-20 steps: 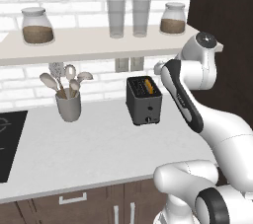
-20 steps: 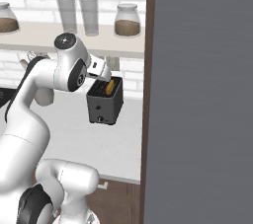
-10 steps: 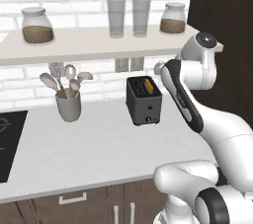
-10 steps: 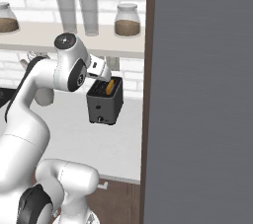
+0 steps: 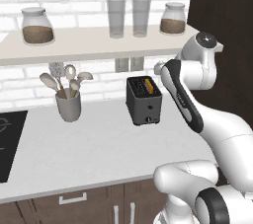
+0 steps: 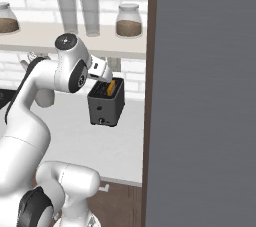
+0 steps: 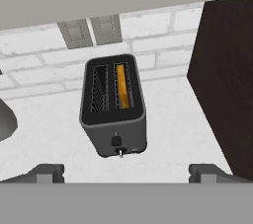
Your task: Start the toaster. Once the lever pops up, take the bread to the plate on the dining counter.
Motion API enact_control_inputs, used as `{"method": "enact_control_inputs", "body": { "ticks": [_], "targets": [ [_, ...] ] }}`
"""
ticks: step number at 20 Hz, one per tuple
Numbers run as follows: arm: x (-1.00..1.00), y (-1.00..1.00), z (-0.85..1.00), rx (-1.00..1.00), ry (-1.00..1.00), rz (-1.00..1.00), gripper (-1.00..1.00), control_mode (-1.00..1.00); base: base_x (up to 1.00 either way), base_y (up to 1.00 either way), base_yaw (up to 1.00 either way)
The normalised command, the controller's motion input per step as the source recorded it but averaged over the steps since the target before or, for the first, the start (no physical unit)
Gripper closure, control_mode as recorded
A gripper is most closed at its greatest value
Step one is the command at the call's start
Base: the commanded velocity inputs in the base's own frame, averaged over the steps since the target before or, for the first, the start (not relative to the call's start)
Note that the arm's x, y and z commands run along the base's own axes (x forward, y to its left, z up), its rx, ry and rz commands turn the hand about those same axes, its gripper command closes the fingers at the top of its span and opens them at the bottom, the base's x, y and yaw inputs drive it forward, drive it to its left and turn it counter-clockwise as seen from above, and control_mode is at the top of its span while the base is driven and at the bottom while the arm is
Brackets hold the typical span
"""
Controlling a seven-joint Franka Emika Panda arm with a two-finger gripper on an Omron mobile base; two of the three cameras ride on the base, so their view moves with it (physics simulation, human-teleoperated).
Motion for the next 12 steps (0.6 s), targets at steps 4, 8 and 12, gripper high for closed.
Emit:
{"method": "enact_control_inputs", "body": {
  "ticks": [4, 8, 12],
  "targets": [
    [0.0, 0.0, 0.0, 0.0, 0.0, 0.0, -1.0, -1.0, 0.0, 0.0, 0.0],
    [0.0, 0.0, 0.0, 0.0, 0.0, 0.0, -1.0, -1.0, 0.0, 0.0, 0.0],
    [0.0, 0.0, 0.0, 0.0, 0.0, 0.0, -1.0, -1.0, 0.0, 0.0, 0.0]
  ]
}}
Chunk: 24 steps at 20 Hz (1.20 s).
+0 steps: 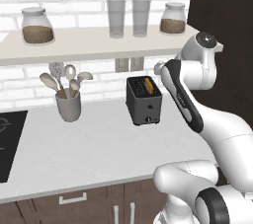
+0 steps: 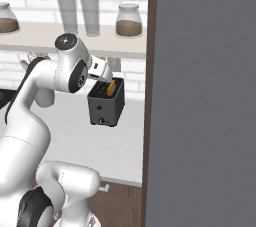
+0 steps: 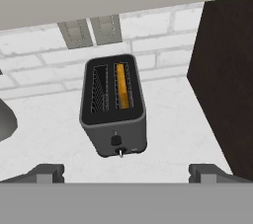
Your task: Start the toaster. Once the lever pops up, take the bread to the plate on the dining counter.
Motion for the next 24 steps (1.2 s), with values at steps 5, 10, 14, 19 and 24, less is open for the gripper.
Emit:
{"method": "enact_control_inputs", "body": {
  "ticks": [5, 10, 14, 19, 24],
  "targets": [
    [0.0, 0.0, 0.0, 0.0, 0.0, 0.0, -1.0, -1.0, 0.0, 0.0, 0.0],
    [0.0, 0.0, 0.0, 0.0, 0.0, 0.0, -1.0, -1.0, 0.0, 0.0, 0.0],
    [0.0, 0.0, 0.0, 0.0, 0.0, 0.0, -1.0, -1.0, 0.0, 0.0, 0.0],
    [0.0, 0.0, 0.0, 0.0, 0.0, 0.0, -1.0, -1.0, 0.0, 0.0, 0.0],
    [0.0, 0.0, 0.0, 0.0, 0.0, 0.0, -1.0, -1.0, 0.0, 0.0, 0.0]
  ]
}}
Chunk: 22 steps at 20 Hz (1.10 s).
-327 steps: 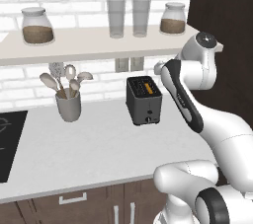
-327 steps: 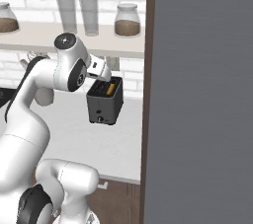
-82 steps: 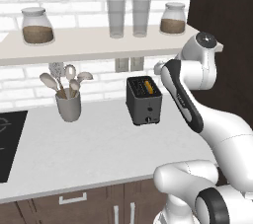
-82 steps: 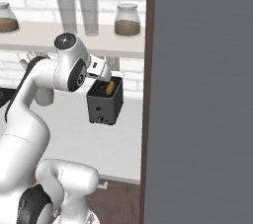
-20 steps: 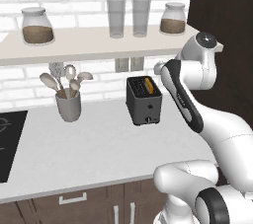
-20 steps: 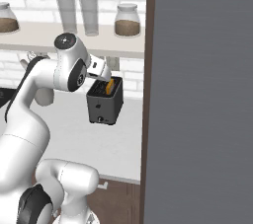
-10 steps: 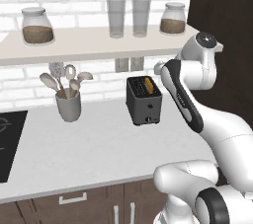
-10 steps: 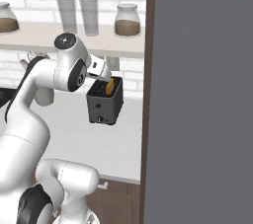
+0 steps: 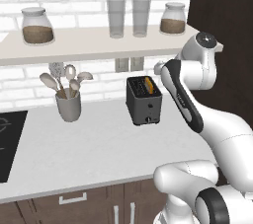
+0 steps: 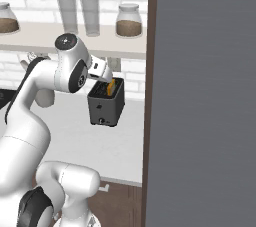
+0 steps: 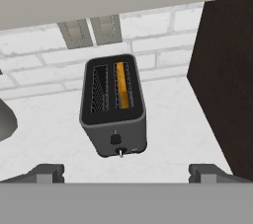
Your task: Start the toaster. Once the lever pops up, take the bread to the plate on the dining counter.
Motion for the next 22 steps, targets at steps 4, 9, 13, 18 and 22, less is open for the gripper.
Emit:
{"method": "enact_control_inputs", "body": {
  "ticks": [4, 9, 13, 18, 22],
  "targets": [
    [0.0, 0.0, 0.0, 0.0, 0.0, 0.0, -1.0, -1.0, 0.0, 0.0, 0.0],
    [0.0, 0.0, 0.0, 0.0, 0.0, 0.0, -1.0, -1.0, 0.0, 0.0, 0.0],
    [0.0, 0.0, 0.0, 0.0, 0.0, 0.0, -1.0, -1.0, 0.0, 0.0, 0.0],
    [0.0, 0.0, 0.0, 0.0, 0.0, 0.0, -1.0, -1.0, 0.0, 0.0, 0.0],
    [0.0, 0.0, 0.0, 0.0, 0.0, 0.0, -1.0, -1.0, 0.0, 0.0, 0.0]
  ]
}}
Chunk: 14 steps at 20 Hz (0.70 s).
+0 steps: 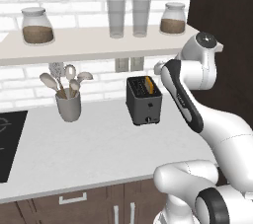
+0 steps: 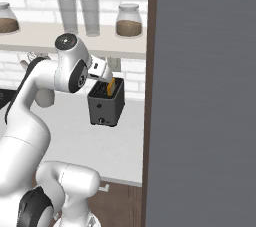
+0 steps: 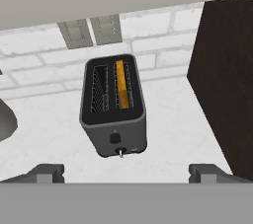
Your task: Start the toaster. Once the lever pops up, take the bread to the plate on the dining counter.
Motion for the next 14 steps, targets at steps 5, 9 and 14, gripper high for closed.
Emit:
{"method": "enact_control_inputs", "body": {
  "ticks": [5, 9, 14],
  "targets": [
    [0.0, 0.0, 0.0, 0.0, 0.0, 0.0, -1.0, -1.0, 0.0, 0.0, 0.0],
    [0.0, 0.0, 0.0, 0.0, 0.0, 0.0, -1.0, -1.0, 0.0, 0.0, 0.0],
    [-0.05, 0.0, -0.01, 0.0, 0.0, 0.0, -1.0, -1.0, 0.0, 0.0, 0.0]
  ]
}}
